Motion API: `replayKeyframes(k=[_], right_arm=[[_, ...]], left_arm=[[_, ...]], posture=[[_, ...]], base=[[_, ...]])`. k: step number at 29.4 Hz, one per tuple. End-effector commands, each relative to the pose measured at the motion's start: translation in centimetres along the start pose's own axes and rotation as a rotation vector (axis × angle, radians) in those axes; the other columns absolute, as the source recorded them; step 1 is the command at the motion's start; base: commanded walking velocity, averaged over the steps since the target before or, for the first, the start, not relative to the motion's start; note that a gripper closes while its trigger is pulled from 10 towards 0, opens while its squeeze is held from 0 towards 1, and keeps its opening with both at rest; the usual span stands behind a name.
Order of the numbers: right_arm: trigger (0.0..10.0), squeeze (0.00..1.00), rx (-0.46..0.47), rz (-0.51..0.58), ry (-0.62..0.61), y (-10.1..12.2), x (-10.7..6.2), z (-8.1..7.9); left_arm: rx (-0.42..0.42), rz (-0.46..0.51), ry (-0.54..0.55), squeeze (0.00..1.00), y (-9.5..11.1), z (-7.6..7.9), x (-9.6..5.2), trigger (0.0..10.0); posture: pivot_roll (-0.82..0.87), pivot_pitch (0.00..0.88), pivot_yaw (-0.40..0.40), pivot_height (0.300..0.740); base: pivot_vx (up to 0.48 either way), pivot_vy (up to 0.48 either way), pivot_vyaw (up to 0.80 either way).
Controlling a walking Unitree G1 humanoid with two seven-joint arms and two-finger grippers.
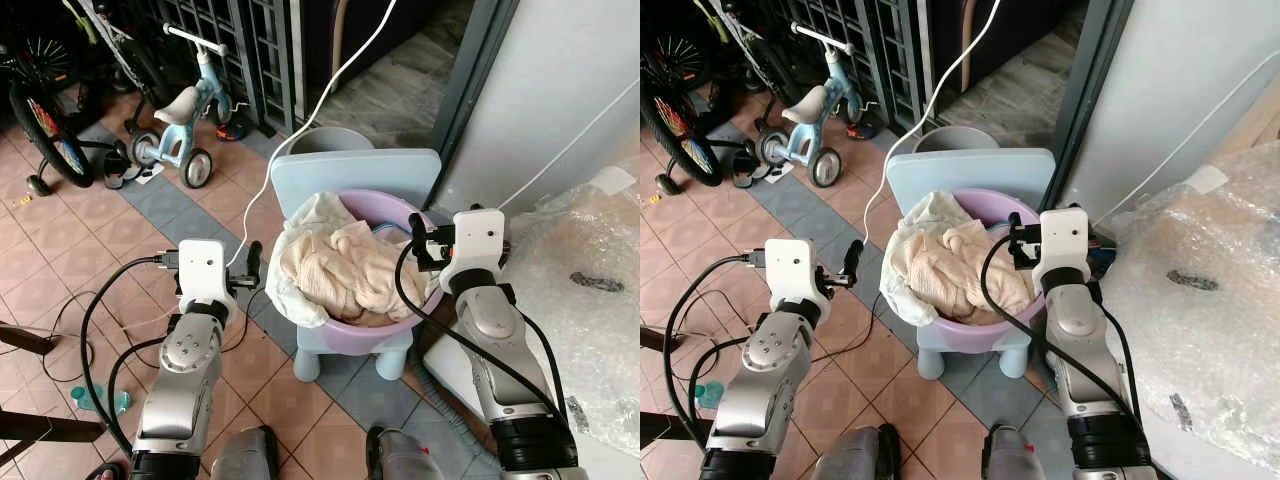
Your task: Clothes washing
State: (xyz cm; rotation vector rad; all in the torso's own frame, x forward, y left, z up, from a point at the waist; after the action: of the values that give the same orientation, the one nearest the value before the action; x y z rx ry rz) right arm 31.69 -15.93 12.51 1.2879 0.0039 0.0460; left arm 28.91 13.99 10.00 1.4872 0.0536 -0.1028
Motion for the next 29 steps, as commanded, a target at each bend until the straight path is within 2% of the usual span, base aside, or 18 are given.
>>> replayKeyframes(k=[1, 6, 14, 22, 25, 29], right_arm=[[10.0, 0.00, 0.030, -0.007, 0.016, -0.1, 0.0, -0.4], [10.0, 0.00, 0.016, -0.015, 0.015, -0.6, -0.2, -0.4], [10.0, 0.00, -0.026, -0.078, 0.031, -1.7, -0.1, 0.3], [10.0, 0.00, -0.011, -0.103, 0.056, -2.7, -1.0, -0.8], [10.0, 0.00, -0.009, -0.126, 0.067, -2.7, -0.2, -1.0], [10.0, 0.00, -0.038, -0.098, 0.108, -1.3, 0.8, -1.5]], left_arm=[[-0.005, 0.015, 0.006, 0.00, 0.2, -0.2, -0.3, 10.0], [-0.036, -0.014, 0.022, 0.00, -0.4, -0.3, -0.5, 10.0], [-0.039, -0.006, 0.004, 0.00, -0.3, 0.1, -0.3, 10.0], [-0.029, -0.036, 0.013, 0.00, -1.4, -0.2, -1.1, 10.0], [-0.039, -0.048, 0.022, 0.00, -1.2, 0.0, -0.3, 10.0], [-0.022, -0.013, -0.001, 0.00, 0.0, 0.6, 1.0, 10.0]], posture=[[0.04, 0.143, 0.014, 0.740], [0.03, 0.147, 0.013, 0.740], [0.02, 0.146, 0.014, 0.740], [0.01, 0.110, 0.012, 0.740], [-0.01, 0.100, 0.000, 0.740], [-0.04, 0.087, -0.011, 0.740]], base=[[0.319, 0.000, 0.00], [0.335, 0.000, 0.00], [0.377, 0.000, 0.00], [0.210, 0.000, 0.00], [0.000, 0.000, 0.00], [0.000, 0.000, 0.00]])
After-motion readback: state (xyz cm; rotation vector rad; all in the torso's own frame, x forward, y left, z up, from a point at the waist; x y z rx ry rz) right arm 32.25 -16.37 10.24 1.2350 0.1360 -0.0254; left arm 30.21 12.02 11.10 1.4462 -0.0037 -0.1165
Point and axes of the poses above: a point about 5 cm out from each wrist's last joint towards the gripper, its own x axis pointing out of the wrist towards the gripper, its own y axis along the axis of the wrist's last joint, z = x × y, the point moved 2 cm from there along x, pointing out of the wrist towards the gripper, and after that the axes turned 5 degrees about -x, right-handed, at the moved point
